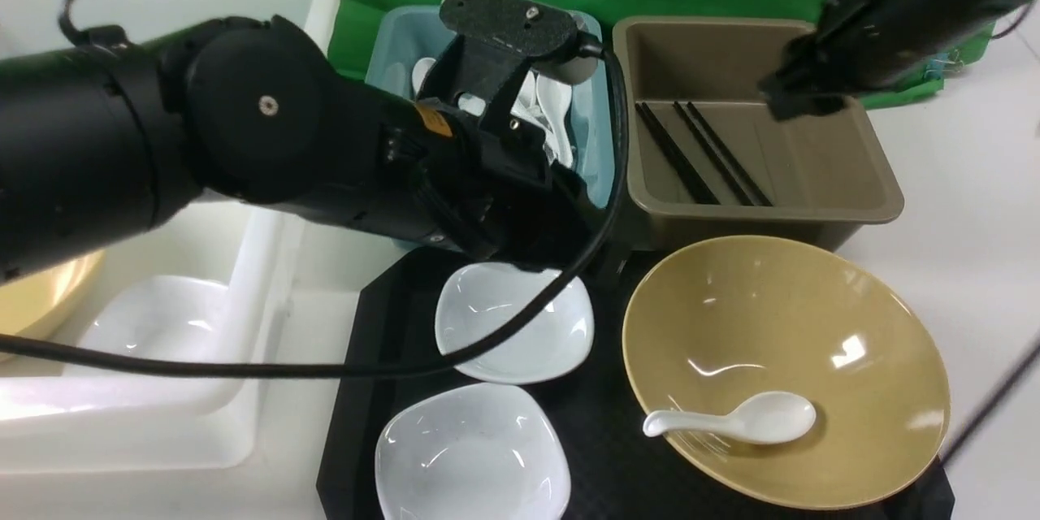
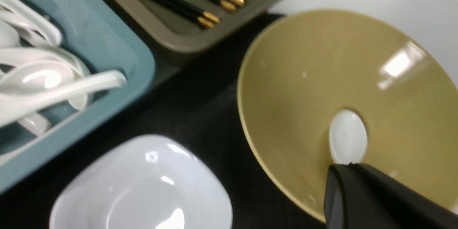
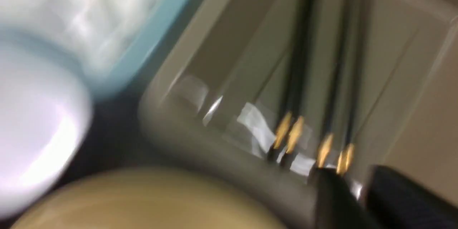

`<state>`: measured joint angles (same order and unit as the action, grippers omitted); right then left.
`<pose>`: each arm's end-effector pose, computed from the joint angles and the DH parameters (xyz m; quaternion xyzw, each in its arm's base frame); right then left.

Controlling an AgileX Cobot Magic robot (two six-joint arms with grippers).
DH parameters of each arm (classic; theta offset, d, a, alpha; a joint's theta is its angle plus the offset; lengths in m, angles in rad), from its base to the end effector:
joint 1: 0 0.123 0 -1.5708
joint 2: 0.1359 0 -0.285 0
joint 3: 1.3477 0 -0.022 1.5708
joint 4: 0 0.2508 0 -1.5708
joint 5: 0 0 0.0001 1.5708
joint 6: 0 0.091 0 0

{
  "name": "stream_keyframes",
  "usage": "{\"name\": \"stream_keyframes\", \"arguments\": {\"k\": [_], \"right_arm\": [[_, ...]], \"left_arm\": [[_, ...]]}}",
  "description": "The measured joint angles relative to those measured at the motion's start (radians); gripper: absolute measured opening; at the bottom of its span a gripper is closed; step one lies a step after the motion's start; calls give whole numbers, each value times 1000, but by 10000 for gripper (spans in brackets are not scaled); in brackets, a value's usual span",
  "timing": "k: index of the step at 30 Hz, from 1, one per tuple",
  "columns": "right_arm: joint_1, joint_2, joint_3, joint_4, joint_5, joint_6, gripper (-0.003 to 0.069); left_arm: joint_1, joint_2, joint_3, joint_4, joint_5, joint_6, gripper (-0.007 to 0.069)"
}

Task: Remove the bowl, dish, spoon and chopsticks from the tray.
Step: Use the right arm to grab the soup spoon in the middle

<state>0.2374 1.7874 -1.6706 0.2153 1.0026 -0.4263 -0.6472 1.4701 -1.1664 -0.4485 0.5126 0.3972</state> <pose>0.3814 0.1092 0.3286 -0.2823 0.9164 0.0773 0.2730 0.2503 -0.2135 0.3191 0.3292 0.8373 -0.2270 0.3729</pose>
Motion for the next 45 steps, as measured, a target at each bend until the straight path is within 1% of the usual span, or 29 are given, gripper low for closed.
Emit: {"name": "stream_keyframes", "arguments": {"k": [1,3,5,6,8,9,10,12,13,14,15,16,17,19,20,24,26,32,35,36,37,38,39,40,41,45], "right_arm": [[0,-19,-1,19,66,-49,54],[2,-58,20,62,151,-139,21],[6,-87,58,98,178,-199,14],[18,-111,130,125,193,-246,20],[30,-126,187,140,200,-290,35],[54,-133,287,157,203,-355,85],[64,-133,307,159,200,-369,99],[99,-133,392,164,153,-429,174],[117,-133,427,166,119,-458,223],[159,-133,494,169,29,-504,300],[163,-133,501,169,19,-515,317],[199,-133,547,169,-50,-548,371],[215,-133,571,169,-84,-566,401],[234,-133,590,168,-114,-583,422],[260,-133,610,159,-167,-598,442],[283,-133,638,147,-280,-608,454],[286,-133,641,140,-327,-593,457],[288,-123,642,137,-391,-582,451],[288,-87,642,134,-403,-582,418],[288,-70,642,132,-411,-582,388],[288,-67,642,131,-411,-582,388],[288,-58,642,130,-415,-582,356],[288,-53,642,130,-416,-582,306],[288,-51,642,130,-415,-582,240],[288,-51,642,131,-414,-582,141],[289,-77,642,127,-402,-581,141]], "left_arm": [[0,-7,0,9,22,0,-6],[0,-18,0,26,67,0,-6],[0,-23,0,37,118,0,-6],[0,-28,0,44,169,0,-6],[0,-30,0,46,205,0,-6],[0,-30,0,48,247,0,-6],[0,-30,0,50,255,0,-6],[0,-30,0,58,280,0,-6],[0,-30,0,62,286,0,-6],[0,-30,0,76,292,0,-6],[0,-30,0,77,291,0,-6],[0,-30,0,92,294,0,-6],[0,-30,0,99,293,0,-6],[0,-30,0,106,293,0,-6],[0,-31,0,114,294,0,-6],[0,-31,0,128,294,1,-6],[0,-31,0,129,294,1,-6],[0,-31,0,129,294,1,-6],[0,-31,0,129,294,1,-6],[0,-31,0,129,294,1,-6],[0,-31,0,129,294,1,-6],[0,-31,0,129,294,1,-6],[0,-31,0,129,294,1,-6],[0,-31,0,129,294,1,-6],[0,-31,0,129,294,0,-6],[0,-31,0,130,294,-28,-6]]}}
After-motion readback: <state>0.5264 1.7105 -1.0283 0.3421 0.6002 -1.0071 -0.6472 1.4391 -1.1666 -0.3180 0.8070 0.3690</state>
